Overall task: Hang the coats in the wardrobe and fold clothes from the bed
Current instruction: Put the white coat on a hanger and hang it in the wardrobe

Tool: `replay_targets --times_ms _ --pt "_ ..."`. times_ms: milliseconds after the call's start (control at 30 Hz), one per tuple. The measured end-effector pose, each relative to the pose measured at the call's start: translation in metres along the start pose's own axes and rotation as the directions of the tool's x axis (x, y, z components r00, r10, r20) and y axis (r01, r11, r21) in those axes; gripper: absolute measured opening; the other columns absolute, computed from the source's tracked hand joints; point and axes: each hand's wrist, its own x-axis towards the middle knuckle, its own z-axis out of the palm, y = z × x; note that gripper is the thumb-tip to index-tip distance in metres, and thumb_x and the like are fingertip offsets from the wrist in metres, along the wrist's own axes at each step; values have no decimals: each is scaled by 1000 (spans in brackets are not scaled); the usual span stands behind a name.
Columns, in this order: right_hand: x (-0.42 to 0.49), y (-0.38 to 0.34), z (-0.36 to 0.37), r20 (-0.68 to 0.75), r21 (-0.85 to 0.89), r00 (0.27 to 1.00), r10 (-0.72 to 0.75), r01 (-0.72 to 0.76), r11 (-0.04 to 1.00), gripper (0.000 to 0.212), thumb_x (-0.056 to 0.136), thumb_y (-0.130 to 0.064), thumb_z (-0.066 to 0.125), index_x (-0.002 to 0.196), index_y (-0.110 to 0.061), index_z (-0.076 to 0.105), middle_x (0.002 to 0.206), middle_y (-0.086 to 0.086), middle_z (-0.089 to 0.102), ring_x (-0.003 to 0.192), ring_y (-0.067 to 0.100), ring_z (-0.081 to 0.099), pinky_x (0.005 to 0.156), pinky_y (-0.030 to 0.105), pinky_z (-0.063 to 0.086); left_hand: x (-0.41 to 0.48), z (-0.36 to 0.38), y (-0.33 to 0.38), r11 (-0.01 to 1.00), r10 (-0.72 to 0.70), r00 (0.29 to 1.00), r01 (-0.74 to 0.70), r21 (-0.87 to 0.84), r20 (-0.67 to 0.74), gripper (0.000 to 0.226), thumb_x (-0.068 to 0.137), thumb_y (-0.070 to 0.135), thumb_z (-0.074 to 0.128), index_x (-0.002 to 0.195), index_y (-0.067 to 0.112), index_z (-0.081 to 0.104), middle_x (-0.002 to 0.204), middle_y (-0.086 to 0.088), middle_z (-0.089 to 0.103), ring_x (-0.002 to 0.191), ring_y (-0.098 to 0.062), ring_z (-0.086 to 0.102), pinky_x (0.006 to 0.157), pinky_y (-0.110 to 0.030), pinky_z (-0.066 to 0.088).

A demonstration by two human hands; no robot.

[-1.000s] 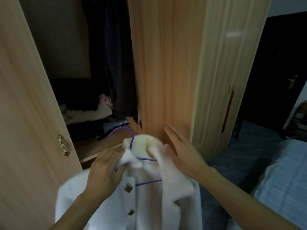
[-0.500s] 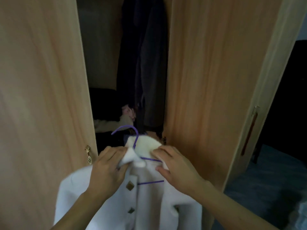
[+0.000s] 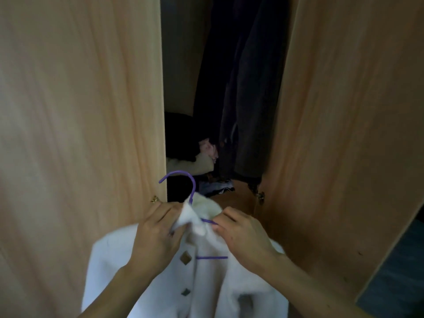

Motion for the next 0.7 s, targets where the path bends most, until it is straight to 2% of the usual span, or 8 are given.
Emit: replay_targets --times_ms 167,300,333,467,567,700 --pt "8 6 10 6 49 1000 22 -22 999 29 99 -31 39 93 -21 67 89 -4 60 71 13 57 54 25 47 8 3 -7 999 -12 998 10 45 61 32 86 27 60 102 0 69 97 -8 67 84 -30 61 76 -36 48" --pt "12 16 14 -128 100 991 44 -32 994 11 93 -21 61 87 -18 70 82 -3 66 67 10 60 56 16 44 20 5 -9 996 -31 989 19 82 144 35 86 34 60 105 5 69 100 -4 67 90 -25 61 80 -32 47" --pt "14 18 15 -174 101 983 58 -41 994 13 92 -21 60 84 -18 70 79 -3 66 65 11 60 56 16 43 24 5 -9 996 -44 986 31 85 159 36 86 35 60 106 7 69 102 -3 66 92 -24 60 81 -31 46" --pt "23 32 19 -293 101 952 89 -61 993 33 97 -27 43 80 -17 69 75 -2 63 63 13 58 51 25 49 37 6 -9 993 -50 978 27 116 201 42 84 36 61 116 9 64 112 -2 63 101 -22 57 87 -28 44" --pt "26 42 21 -346 60 937 54 -35 998 33 96 -26 43 79 -16 69 72 -3 63 61 13 59 49 26 50 43 5 -10 992 -45 971 15 127 237 50 80 33 72 123 10 60 119 -2 60 107 -22 56 91 -31 46" --pt "29 52 24 -356 101 929 99 -67 993 32 97 -28 43 80 -16 68 75 -2 63 63 16 59 51 31 50 49 1 -11 994 -24 962 -7 112 273 60 77 38 76 129 13 58 125 1 58 114 -18 53 94 -33 46"
